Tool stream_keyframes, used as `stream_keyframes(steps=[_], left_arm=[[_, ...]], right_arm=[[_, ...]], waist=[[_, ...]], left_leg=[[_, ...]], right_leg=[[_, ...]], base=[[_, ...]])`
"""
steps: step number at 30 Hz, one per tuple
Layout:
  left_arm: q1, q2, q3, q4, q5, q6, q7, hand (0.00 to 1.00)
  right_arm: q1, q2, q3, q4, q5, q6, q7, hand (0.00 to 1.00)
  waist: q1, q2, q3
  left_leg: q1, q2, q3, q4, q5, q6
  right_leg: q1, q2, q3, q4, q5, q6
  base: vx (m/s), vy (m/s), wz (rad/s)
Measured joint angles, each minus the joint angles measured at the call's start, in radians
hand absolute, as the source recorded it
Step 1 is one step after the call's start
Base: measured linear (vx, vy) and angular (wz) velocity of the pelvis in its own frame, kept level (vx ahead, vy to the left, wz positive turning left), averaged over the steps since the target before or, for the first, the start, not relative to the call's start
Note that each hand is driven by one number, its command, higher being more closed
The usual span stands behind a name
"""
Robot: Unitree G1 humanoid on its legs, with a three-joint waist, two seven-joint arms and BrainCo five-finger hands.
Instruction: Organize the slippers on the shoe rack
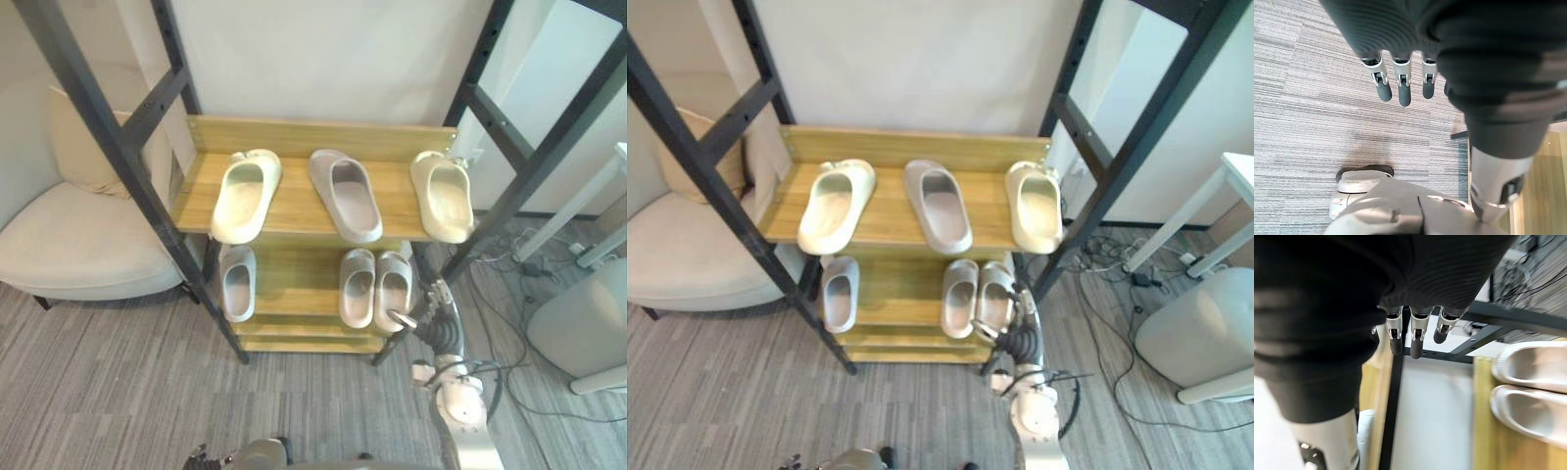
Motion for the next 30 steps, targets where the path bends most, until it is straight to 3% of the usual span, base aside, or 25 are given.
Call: stream_keyframes(steps=[12,19,30], left_arm=[[0.002,0.0,-0.001,0.003,0.0,-0.012,0.0,0.0],[0.002,-0.003,0.0,0.003,0.0,-0.018,-0.001,0.0],[0.002,-0.003,0.0,0.0,-0.001,-0.019,-0.005,0.0]], right_arm=[[-0.143,-0.048,0.0,-0.097,0.012,-0.039,-0.005,0.0],[-0.23,-0.064,-0.001,-0.097,0.041,-0.039,-0.009,0.0],[-0.461,-0.216,-0.001,0.025,0.059,-0.031,-0.018,0.0]], waist=[[-0.002,0.005,0.008],[0.001,0.012,0.017],[0.02,0.007,0.031]], left_leg=[[-0.013,0.0,-0.015,0.036,-0.024,-0.006],[-0.016,0.0,-0.022,0.041,-0.026,-0.003],[-0.047,-0.003,-0.048,0.07,-0.025,0.008]], right_leg=[[0.007,-0.002,-0.01,-0.001,-0.001,0.0],[0.01,-0.003,-0.016,0.0,-0.001,0.001],[0.004,0.001,-0.036,-0.002,-0.001,0.003]], base=[[-0.01,0.006,0.02],[0.0,-0.002,0.02],[0.0,-0.006,0.06]])
